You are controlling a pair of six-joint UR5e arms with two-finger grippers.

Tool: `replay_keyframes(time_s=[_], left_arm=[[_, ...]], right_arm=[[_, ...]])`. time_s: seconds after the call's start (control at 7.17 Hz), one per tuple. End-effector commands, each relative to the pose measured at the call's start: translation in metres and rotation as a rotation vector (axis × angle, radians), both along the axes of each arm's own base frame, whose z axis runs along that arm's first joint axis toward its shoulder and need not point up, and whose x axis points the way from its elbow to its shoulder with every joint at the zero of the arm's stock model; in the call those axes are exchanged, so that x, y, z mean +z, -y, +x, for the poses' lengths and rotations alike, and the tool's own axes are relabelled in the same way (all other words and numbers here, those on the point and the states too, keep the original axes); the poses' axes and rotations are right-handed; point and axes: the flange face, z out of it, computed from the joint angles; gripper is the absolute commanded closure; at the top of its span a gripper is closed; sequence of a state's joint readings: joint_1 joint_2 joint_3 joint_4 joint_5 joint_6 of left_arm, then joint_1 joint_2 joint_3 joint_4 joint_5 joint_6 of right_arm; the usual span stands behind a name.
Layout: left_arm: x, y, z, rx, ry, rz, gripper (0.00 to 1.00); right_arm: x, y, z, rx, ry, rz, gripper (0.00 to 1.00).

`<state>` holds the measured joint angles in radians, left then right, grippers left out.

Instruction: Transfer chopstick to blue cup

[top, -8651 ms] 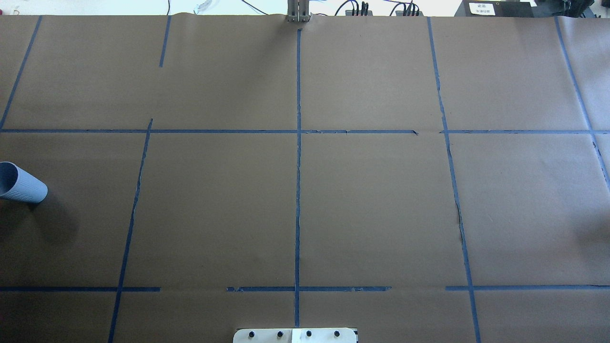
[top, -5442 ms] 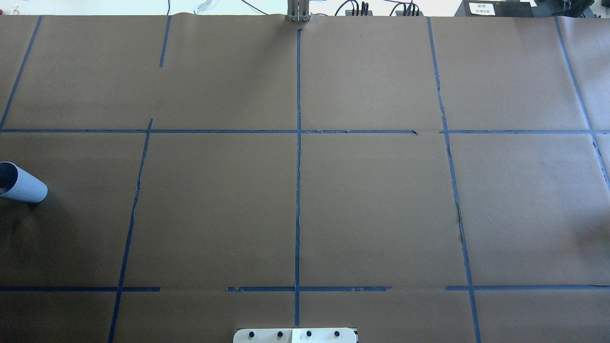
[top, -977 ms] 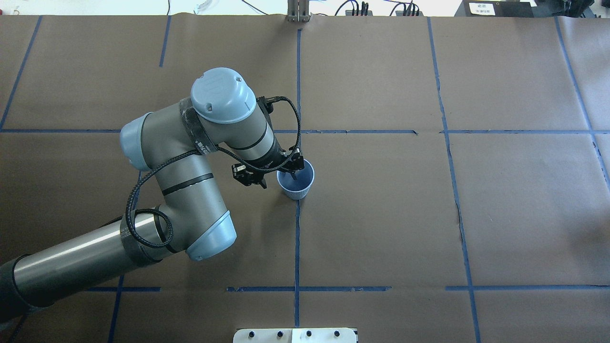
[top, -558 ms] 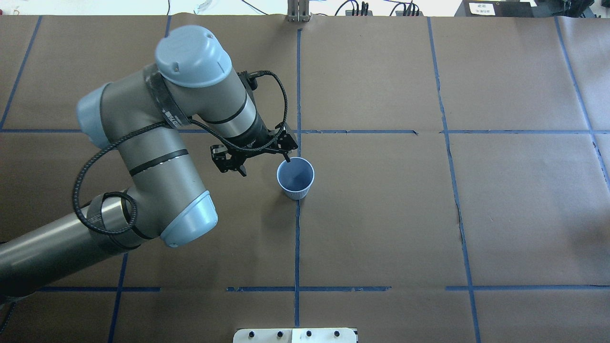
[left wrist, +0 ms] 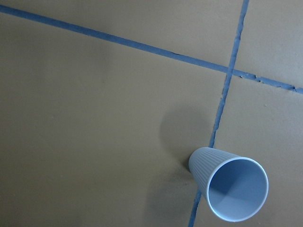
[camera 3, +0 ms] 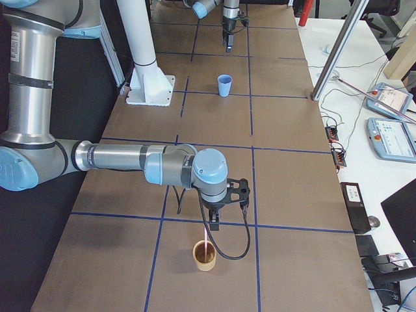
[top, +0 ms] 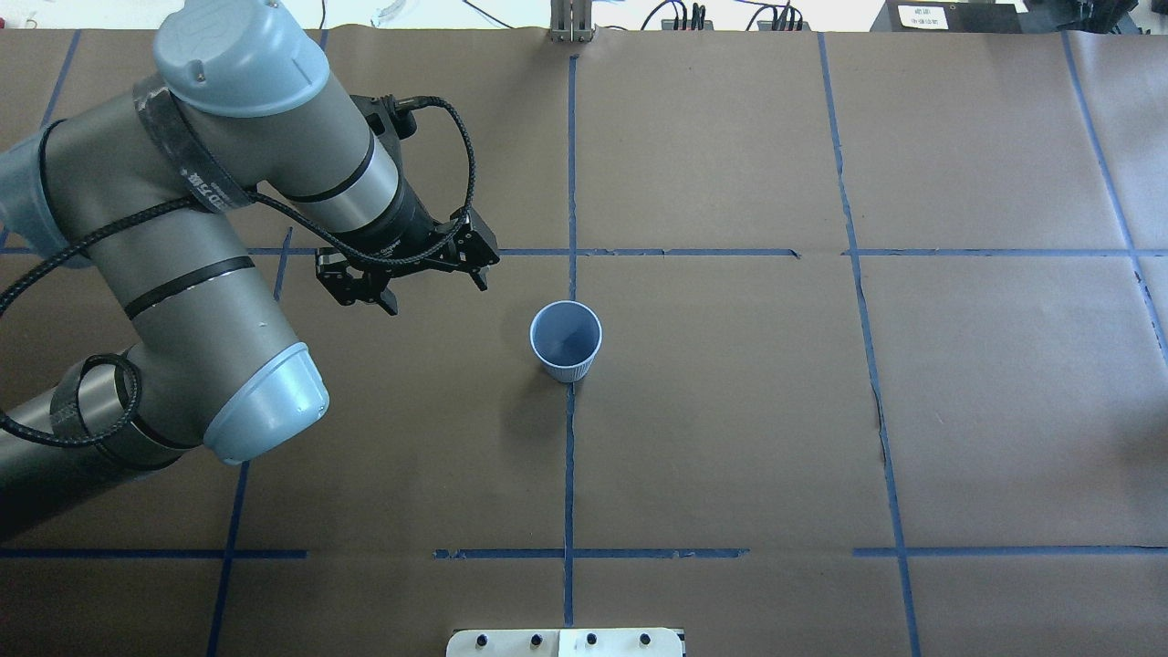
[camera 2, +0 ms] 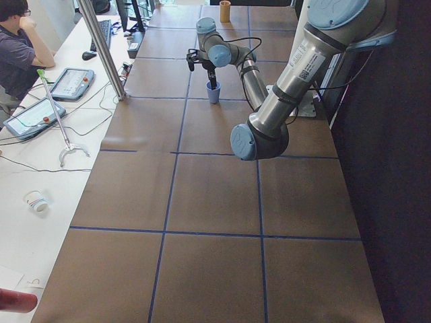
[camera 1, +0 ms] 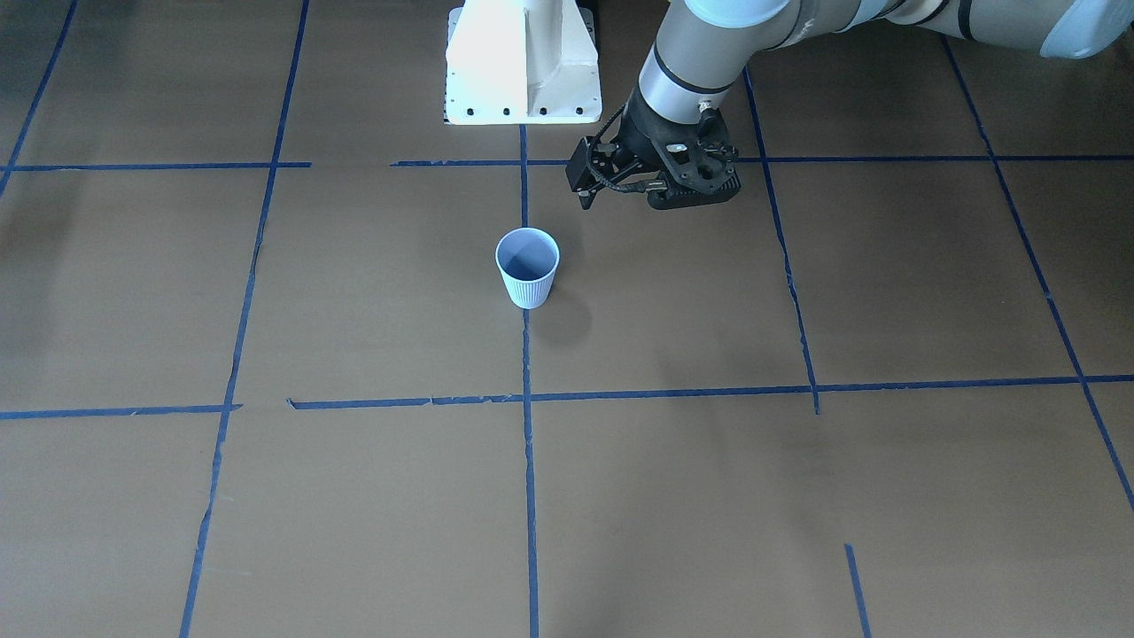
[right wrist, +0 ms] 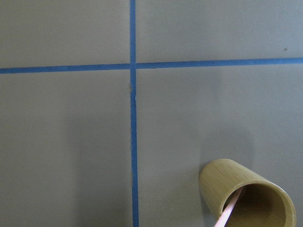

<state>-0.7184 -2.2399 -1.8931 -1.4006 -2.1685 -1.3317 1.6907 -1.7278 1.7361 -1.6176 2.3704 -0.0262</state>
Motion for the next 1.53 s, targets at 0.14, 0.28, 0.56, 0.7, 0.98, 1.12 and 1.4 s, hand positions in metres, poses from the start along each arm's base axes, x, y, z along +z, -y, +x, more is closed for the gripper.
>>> replay_keyframes(time_s=[0.14,0.28,0.56,0.7,0.98,1.12,1.4], left_arm=[[0.000,0.002,-0.003,-0.007,-0.004,0.007,0.00],[0.000,0.002,-0.003,-0.007,-0.005,0.008,0.00],[-0.001,0.002,-0.004,-0.007,-0.008,0.010,0.00],[0.000,0.002,-0.004,-0.007,-0.007,0.009,0.00],[0.003,0.001,-0.004,-0.007,-0.004,0.007,0.00],[0.003,0.001,-0.004,-0.007,-0.004,0.007,0.00],[-0.001,-0.001,-0.007,-0.007,-0.013,0.015,0.00]], right_arm=[[0.024,0.007,0.001,0.112,0.021,-0.161,0.02],[0.029,0.001,0.001,0.103,0.014,-0.158,0.04],[0.018,0.012,0.003,0.025,-0.007,-0.012,0.04],[0.007,0.016,0.003,0.013,-0.014,0.046,0.03],[0.015,0.011,0.000,0.025,-0.002,0.006,0.03],[0.028,0.007,-0.002,0.025,0.006,-0.023,0.03],[0.048,0.008,-0.022,0.002,0.009,-0.089,0.01]])
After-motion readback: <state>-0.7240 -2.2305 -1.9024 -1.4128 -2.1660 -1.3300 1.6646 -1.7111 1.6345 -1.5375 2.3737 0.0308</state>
